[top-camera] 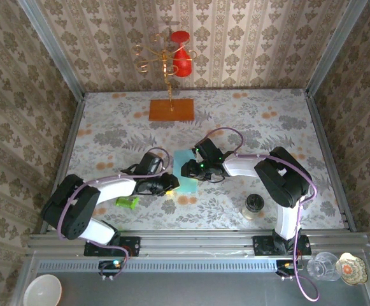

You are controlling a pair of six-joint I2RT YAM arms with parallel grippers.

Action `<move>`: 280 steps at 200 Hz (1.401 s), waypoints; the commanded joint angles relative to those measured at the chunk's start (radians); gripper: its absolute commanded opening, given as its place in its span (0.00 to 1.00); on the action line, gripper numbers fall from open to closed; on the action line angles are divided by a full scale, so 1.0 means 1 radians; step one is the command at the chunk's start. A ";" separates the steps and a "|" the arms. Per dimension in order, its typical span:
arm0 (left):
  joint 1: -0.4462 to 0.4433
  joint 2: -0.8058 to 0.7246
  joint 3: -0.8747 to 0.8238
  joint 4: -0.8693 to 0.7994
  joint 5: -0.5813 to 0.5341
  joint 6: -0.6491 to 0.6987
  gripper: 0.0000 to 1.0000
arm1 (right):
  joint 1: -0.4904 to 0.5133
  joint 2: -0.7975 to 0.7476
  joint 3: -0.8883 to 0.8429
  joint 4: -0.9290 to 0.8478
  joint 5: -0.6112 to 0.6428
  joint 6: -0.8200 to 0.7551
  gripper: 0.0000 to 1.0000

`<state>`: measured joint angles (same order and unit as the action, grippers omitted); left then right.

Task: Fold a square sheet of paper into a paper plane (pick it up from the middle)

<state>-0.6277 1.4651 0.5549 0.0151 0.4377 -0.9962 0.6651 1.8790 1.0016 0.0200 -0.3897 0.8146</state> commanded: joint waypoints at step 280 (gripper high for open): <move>0.109 0.154 0.140 0.054 0.125 0.044 0.01 | -0.001 -0.194 -0.082 -0.007 0.132 -0.207 0.66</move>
<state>-0.5274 1.6417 0.6750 0.0761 0.5537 -0.9466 0.6479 1.7809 0.9245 0.0448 -0.3500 0.7410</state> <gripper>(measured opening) 0.066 0.620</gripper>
